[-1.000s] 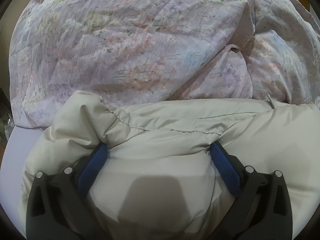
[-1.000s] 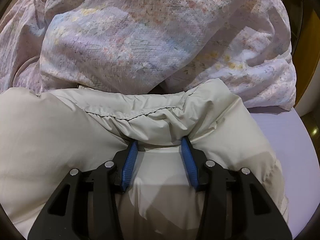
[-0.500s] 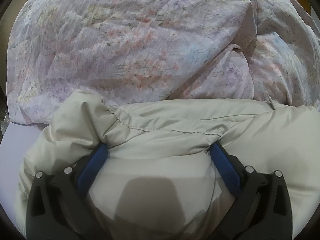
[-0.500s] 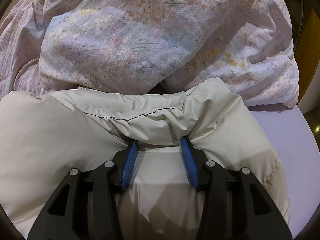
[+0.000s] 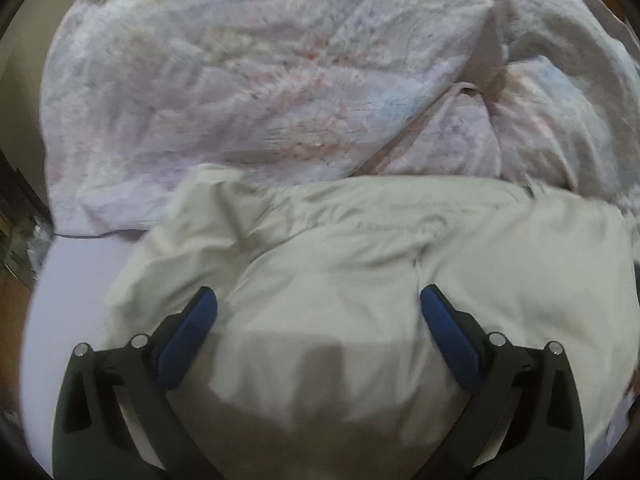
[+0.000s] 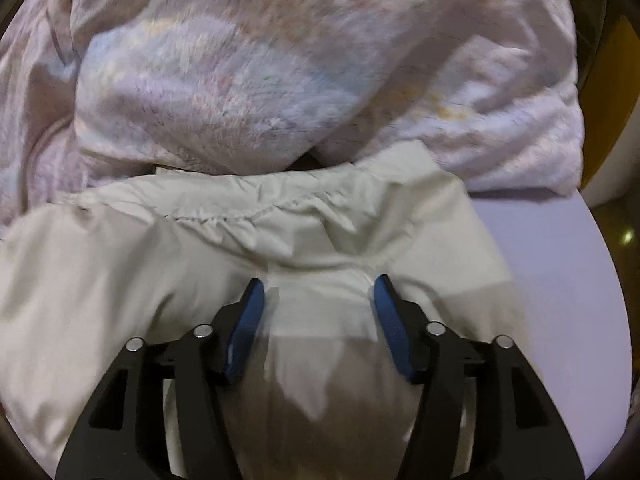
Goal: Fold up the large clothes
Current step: 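Lift the collar edge with both tools and fold it over the hem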
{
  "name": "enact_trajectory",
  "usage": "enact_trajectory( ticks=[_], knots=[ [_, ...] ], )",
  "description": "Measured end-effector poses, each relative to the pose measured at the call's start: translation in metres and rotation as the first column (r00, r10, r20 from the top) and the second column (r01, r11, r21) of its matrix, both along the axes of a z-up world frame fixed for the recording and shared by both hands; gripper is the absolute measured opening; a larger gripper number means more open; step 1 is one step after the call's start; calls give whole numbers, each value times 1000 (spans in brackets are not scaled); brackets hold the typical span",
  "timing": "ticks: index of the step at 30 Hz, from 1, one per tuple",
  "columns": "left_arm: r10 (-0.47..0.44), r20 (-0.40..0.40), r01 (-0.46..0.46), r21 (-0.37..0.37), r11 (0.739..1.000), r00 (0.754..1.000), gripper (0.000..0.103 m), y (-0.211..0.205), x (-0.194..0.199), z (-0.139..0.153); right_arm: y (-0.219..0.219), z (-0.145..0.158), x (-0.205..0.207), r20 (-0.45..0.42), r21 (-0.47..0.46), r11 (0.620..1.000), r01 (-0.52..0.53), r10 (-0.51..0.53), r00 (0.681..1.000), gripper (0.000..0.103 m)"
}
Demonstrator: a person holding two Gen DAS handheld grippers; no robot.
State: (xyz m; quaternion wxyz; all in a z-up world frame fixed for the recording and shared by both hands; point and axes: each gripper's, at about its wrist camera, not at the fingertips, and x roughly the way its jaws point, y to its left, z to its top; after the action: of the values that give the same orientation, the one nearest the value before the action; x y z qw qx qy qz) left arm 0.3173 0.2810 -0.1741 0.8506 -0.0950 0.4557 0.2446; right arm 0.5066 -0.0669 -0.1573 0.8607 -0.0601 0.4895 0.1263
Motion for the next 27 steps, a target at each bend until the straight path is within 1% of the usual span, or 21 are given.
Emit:
enact_trajectory(
  ticks=[2,3,4,6,7,8,10,11,12,13,15,17,18,20,21,22,24,25,26,27],
  knots=[
    [3,2,-3,-19,1000,1000,101,2,-20,11,-20,17,-11,-18,12,998,60,-59,998,77],
    [13,0,-13,-30,999,1000,101,4,-31,17,-30,22,-14,-32,24,996,85,-84,996,80],
    [24,-2,-24,-41,999,1000,101,6,-41,21,-42,26,-19,-56,41,992,116,-114,992,82],
    [49,7,-48,-77,996,999,101,11,-69,31,-72,31,-31,-127,90,977,194,-181,975,83],
    [64,6,-63,-83,995,998,101,12,-80,34,-82,32,-33,-150,98,970,225,-209,966,84],
    [78,3,-77,-89,993,997,101,11,-89,38,-99,30,-40,-195,121,954,274,-248,949,86],
    [105,-1,-105,-119,987,994,101,9,-114,48,-120,24,-49,-259,161,929,333,-285,923,87],
    [128,-2,-127,-137,982,992,101,8,-126,52,-132,17,-54,-309,187,909,372,-305,901,87],
    [152,1,-150,-161,975,988,101,11,-138,51,-141,9,-58,-342,208,894,397,-314,886,87],
    [171,6,-167,-185,968,985,100,8,-145,58,-150,2,-61,-380,234,874,427,-322,867,87],
    [229,12,-218,-264,940,973,100,6,-166,61,-165,-14,-66,-451,297,827,477,-319,834,87],
    [270,-5,-257,-325,910,963,100,10,-174,50,-164,-26,-72,-501,345,790,507,-302,811,87],
    [280,-13,-267,-349,898,960,100,10,-175,44,-165,-34,-72,-530,372,765,526,-290,797,87],
    [290,-23,-276,-384,881,957,100,9,-172,36,-164,-45,-72,-562,411,726,551,-274,781,87],
    [295,-23,-279,-399,873,955,100,9,-170,32,-163,-49,-71,-569,420,716,558,-271,776,87],
    [302,-27,-285,-418,862,953,100,9,-166,28,-163,-51,-71,-563,435,705,560,-273,780,88],
    [316,-35,-299,-441,846,948,100,11,-160,22,-161,-55,-64,-561,450,696,560,-268,783,88],
    [330,-39,-311,-456,834,943,100,12,-155,18,-160,-55,-63,-559,454,691,562,-269,784,87],
    [341,-40,-320,-466,825,939,99,14,-154,15,-159,-58,-61,-564,465,683,564,-263,783,82],
    [355,-45,-332,-479,813,934,99,16,-151,12,-158,-60,-61,-568,472,674,568,-260,781,81]
  ],
)
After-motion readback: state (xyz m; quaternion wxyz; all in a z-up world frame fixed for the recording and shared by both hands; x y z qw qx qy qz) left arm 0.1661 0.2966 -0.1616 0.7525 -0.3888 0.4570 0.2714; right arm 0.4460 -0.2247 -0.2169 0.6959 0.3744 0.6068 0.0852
